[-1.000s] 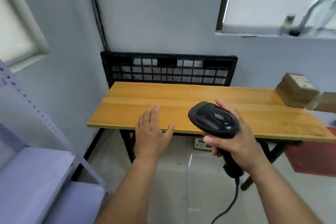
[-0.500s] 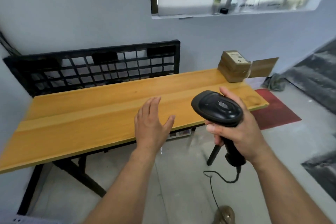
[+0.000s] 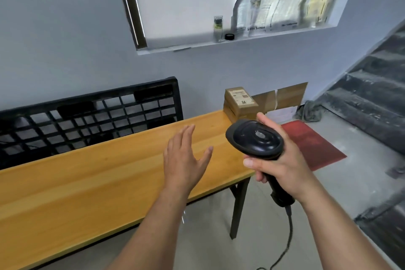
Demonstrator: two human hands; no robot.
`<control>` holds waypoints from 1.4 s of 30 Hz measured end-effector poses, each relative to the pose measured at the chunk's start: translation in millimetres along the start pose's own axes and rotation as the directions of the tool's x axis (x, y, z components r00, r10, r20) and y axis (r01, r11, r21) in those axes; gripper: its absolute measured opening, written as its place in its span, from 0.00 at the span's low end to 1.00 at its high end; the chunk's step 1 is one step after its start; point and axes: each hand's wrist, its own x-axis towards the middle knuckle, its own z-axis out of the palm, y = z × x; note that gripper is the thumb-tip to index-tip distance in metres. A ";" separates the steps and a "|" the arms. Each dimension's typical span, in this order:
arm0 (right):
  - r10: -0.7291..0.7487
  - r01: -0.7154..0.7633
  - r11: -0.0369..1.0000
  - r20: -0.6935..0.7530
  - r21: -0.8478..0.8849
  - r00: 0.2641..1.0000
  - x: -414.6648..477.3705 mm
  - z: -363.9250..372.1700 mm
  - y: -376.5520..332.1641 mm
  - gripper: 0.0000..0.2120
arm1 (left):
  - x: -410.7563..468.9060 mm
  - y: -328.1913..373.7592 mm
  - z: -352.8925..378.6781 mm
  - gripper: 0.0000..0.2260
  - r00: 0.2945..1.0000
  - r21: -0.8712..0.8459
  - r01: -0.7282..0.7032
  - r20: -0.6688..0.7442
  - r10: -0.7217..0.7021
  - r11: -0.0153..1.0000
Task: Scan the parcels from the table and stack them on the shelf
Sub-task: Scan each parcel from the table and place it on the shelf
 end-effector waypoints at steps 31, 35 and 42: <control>0.121 -0.132 0.984 -0.096 -0.120 0.988 300.6 -156.5 97.5 0.45 | 279.6 47.2 214.6 0.35 0.962 -0.241 0.219 0.213 -0.168 0.945; 0.157 -0.166 0.978 -0.080 -0.128 0.984 330.3 -156.7 123.5 0.45 | 297.8 32.7 241.8 0.39 0.923 -0.207 0.274 0.331 -0.196 0.939; 0.264 -0.264 0.962 -0.004 -0.077 0.964 361.0 -155.3 165.4 0.46 | 297.3 17.0 279.6 0.43 0.825 -0.289 0.428 0.512 -0.240 0.856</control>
